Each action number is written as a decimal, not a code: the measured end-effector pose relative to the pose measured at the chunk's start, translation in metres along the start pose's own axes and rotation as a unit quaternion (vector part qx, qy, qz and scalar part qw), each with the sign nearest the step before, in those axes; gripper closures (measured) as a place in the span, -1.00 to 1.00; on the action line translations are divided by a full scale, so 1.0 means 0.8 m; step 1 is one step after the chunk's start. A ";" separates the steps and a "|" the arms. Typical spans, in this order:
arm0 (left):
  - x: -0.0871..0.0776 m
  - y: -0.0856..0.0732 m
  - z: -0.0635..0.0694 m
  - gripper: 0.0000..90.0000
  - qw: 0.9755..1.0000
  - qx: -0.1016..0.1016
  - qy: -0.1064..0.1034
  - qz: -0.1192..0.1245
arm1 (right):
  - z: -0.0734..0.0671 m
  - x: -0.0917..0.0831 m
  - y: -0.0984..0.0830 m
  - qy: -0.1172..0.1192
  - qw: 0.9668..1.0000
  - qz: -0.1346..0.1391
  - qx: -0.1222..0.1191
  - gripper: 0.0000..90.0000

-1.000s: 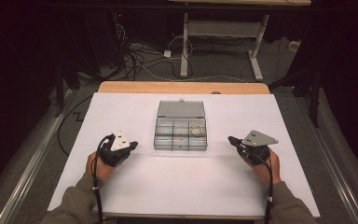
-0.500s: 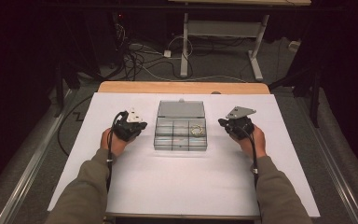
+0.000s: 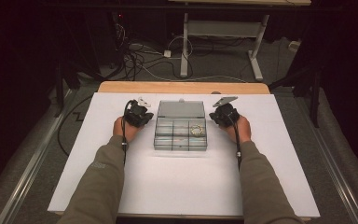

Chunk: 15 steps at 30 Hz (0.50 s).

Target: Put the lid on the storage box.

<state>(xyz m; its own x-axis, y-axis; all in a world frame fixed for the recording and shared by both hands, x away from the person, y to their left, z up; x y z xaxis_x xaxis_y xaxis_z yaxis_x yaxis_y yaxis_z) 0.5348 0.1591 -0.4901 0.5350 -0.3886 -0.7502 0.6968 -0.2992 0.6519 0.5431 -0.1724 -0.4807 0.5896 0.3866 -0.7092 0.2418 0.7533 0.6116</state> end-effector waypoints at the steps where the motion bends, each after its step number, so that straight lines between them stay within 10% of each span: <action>1: 0.003 0.001 0.000 0.92 1.000 -0.001 0.002 -0.005 | 0.001 0.005 0.001 0.004 1.000 -0.007 -0.002 1.00; 15: 0.020 0.016 0.016 0.92 1.000 -0.016 0.000 -0.004 | 0.003 0.032 0.023 -0.001 1.000 -0.006 0.022 1.00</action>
<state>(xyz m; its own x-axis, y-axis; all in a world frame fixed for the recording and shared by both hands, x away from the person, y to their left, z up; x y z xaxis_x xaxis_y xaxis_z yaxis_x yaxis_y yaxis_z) 0.5465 0.1378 -0.4925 0.5288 -0.3864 -0.7556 0.7159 -0.2751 0.6417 0.5643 -0.1502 -0.4871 0.5886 0.3764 -0.7154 0.2816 0.7341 0.6179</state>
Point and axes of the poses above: each handheld gripper's, and its own axes: x roughly forward along the jaws, y roughly out of its top, z roughly to its right, the point moved 2 cm from there along x, roughly forward along the jaws, and after that the axes turned 15 degrees about -x, right-handed, at the moved point
